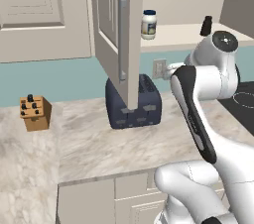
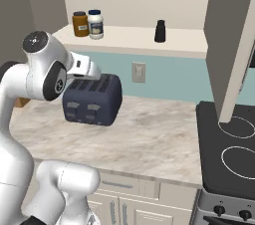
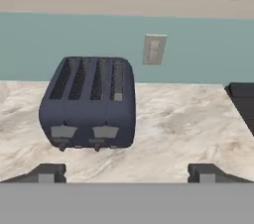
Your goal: Collect the turmeric, mayonnaise, and shaker from the cabinet and place them next to the stove.
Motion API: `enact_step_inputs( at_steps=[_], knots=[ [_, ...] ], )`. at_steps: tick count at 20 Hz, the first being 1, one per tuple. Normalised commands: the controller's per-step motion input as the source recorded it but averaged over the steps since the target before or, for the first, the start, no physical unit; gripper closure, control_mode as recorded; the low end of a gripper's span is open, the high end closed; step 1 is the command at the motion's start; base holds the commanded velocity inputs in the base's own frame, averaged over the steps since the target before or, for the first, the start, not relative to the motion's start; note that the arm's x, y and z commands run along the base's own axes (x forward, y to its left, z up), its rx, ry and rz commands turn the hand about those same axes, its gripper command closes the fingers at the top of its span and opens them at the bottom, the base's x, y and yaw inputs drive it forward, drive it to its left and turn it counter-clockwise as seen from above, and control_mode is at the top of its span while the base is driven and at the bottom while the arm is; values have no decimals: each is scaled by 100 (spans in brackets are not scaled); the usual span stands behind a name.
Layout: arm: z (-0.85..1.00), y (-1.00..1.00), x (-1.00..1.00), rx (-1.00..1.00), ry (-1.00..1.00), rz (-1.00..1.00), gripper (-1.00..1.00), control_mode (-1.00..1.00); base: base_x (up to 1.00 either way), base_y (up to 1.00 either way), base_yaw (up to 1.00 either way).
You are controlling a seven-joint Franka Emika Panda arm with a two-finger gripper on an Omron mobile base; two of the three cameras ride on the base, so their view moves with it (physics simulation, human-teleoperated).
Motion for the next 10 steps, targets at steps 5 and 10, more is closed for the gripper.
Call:
enact_step_inputs(
  at_steps=[5,10],
  knots=[
    [77,-17,1,0,-45,-5,-100,-100,0,0,0],
    [64,-2,2,1,-30,-1,-100,-100,0,0,0]
  ],
)
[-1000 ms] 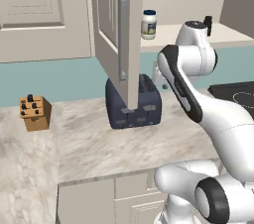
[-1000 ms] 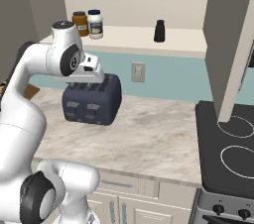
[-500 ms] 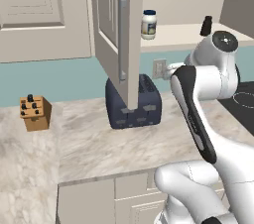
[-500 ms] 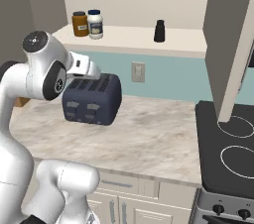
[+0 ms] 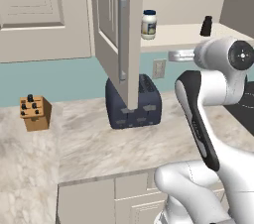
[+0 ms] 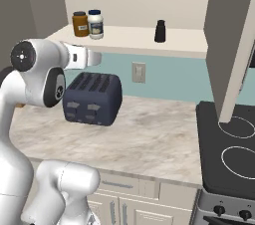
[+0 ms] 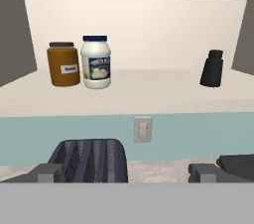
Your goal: Collect the turmeric, mayonnaise, and shaker from the cabinet and place them next to the stove.
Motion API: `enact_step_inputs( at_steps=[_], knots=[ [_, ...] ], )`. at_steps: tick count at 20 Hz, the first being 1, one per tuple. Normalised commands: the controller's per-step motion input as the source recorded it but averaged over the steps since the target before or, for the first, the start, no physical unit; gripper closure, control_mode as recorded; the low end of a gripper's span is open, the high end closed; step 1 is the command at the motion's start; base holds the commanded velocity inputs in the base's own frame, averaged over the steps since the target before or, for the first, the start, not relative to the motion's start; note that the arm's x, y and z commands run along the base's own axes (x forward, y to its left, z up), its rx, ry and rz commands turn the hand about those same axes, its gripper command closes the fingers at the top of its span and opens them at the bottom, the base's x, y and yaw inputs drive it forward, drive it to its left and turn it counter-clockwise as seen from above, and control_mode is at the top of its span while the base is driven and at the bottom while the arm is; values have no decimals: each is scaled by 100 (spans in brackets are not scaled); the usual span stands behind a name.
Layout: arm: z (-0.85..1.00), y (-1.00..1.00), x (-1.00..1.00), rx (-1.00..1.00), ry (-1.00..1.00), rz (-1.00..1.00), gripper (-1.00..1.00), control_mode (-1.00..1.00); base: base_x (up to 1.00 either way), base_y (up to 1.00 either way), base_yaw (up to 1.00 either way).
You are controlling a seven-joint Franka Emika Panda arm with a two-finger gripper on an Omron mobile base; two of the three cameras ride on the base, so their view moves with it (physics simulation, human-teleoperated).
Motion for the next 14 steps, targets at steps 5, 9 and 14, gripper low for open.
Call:
enact_step_inputs(
  at_steps=[5,9,14],
  knots=[
    [22,-1,0,0,-14,-1,-100,-100,0,0,0],
    [2,-1,1,0,0,-2,-100,-100,0,0,0],
    [29,-6,0,0,-3,-5,-100,-100,0,0,0]
  ],
)
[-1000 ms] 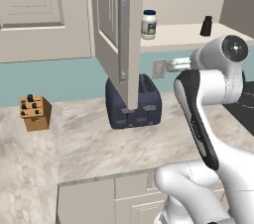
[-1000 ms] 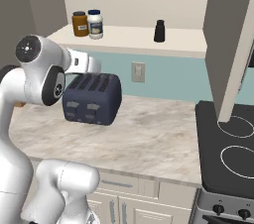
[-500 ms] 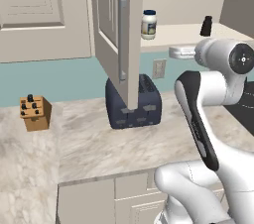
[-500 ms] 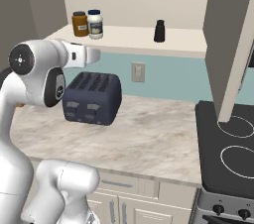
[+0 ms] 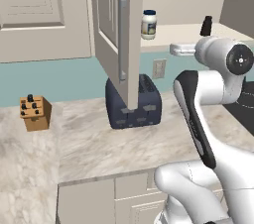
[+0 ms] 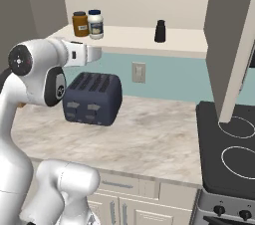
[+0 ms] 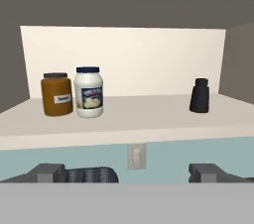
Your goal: Collect the turmeric, mayonnaise, and shaker from the cabinet and place them next to the stove.
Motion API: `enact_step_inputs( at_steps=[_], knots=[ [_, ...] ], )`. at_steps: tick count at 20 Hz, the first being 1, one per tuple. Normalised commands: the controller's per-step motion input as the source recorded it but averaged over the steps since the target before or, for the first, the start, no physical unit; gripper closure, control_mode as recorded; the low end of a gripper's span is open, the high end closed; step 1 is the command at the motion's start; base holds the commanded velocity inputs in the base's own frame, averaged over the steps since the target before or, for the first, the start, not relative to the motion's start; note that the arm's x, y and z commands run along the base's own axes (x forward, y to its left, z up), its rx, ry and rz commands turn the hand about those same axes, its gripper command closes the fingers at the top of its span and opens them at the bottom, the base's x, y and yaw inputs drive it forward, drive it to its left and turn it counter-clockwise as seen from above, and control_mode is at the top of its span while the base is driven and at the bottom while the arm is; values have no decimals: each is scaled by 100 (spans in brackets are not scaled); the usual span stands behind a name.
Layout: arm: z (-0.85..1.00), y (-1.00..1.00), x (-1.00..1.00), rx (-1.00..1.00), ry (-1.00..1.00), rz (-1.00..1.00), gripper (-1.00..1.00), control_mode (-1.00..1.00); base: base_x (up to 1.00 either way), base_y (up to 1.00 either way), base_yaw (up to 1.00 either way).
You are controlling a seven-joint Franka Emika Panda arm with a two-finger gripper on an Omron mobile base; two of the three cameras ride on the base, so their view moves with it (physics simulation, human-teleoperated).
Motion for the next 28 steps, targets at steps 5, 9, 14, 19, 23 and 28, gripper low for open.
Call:
enact_step_inputs(
  at_steps=[5,9,14,19,23,28],
  knots=[
    [43,-3,0,0,0,-1,-100,-100,0,0,0],
    [31,0,4,0,0,0,-100,-100,0,0,0],
    [8,1,23,0,1,0,-100,-100,0,0,0],
    [0,11,40,0,0,0,-100,-100,0,0,0],
    [1,6,43,3,0,4,-100,-100,0,0,0],
    [8,1,53,6,2,7,-100,-100,0,0,0]
  ],
)
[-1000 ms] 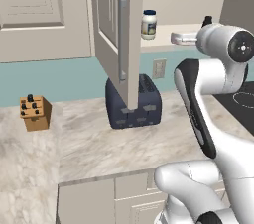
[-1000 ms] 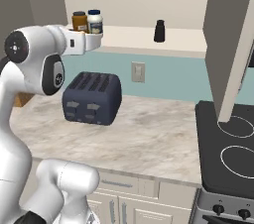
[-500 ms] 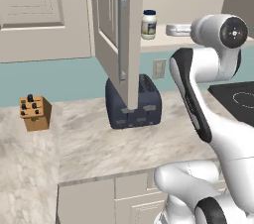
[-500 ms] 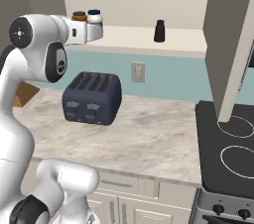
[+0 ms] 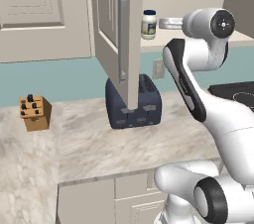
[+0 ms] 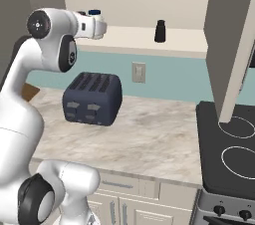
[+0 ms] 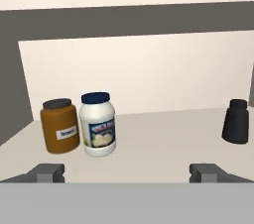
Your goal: Collect the turmeric, mayonnaise, and shaker from the cabinet and place them next to the stove.
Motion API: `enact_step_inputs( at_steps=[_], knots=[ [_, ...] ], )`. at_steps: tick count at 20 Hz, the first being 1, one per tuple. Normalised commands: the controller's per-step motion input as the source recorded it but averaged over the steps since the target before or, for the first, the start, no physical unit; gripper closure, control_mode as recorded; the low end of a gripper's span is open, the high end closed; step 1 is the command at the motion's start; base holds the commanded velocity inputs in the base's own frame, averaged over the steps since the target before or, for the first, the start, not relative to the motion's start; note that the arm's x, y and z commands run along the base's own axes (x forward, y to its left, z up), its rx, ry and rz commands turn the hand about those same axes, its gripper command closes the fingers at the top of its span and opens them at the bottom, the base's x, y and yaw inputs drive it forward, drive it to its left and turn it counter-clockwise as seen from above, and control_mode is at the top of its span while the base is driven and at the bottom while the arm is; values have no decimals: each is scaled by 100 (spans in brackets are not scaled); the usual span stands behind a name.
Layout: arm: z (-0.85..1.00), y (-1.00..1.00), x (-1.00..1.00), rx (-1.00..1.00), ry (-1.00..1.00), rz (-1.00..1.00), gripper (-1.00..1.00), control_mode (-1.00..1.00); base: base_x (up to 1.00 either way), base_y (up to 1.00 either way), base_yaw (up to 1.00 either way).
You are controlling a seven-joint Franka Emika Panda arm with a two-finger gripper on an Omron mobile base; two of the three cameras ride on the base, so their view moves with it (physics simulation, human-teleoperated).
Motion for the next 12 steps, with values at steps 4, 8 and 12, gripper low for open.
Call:
enact_step_inputs(
  at_steps=[4,8,12],
  knots=[
    [9,1,53,6,5,5,-100,-100,0,0,0],
    [2,0,47,3,5,3,-100,-100,0,0,0],
    [0,1,42,0,8,0,-100,-100,0,0,0]
  ],
)
